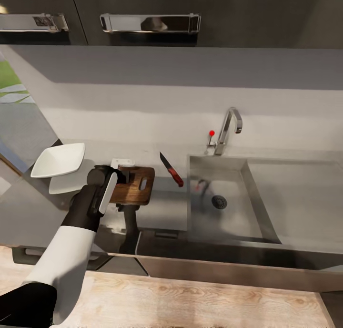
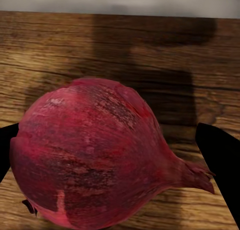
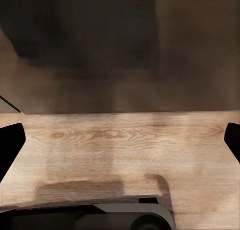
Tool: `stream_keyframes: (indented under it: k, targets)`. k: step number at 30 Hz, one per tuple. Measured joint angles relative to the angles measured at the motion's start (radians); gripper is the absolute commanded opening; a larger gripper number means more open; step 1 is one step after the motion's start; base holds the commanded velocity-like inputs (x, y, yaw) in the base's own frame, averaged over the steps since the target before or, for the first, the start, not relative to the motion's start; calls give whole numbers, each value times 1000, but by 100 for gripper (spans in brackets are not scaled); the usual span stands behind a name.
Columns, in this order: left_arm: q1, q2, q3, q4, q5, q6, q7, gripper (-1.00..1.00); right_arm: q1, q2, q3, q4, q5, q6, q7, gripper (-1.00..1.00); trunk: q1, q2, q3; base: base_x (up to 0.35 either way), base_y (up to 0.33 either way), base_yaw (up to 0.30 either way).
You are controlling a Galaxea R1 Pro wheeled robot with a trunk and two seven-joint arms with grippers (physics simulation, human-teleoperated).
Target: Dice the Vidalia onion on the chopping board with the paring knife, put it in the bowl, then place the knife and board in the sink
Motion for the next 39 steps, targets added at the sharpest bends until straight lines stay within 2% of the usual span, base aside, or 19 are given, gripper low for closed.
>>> stream_keyframes:
  k: [14, 32, 33, 39]
  targets:
    - [0, 0, 1, -8, -3, 1, 0, -100, 0, 0, 0, 0, 0, 0, 0, 100, 0, -1, -20, 0, 0, 0]
    - [0, 1, 1, -10, -2, 0, 0, -100, 0, 0, 0, -1, 0, -4, 0, 100, 0, -1, -22, 0, 0, 0]
    - [0, 1, 1, -10, -2, 0, 0, 100, 0, 0, 0, -1, 0, -4, 0, 100, 0, -1, -22, 0, 0, 0]
    - [0, 2, 1, -7, -2, 0, 0, 100, 0, 0, 0, 0, 0, -5, 0, 100, 0, 0, -22, 0, 0, 0]
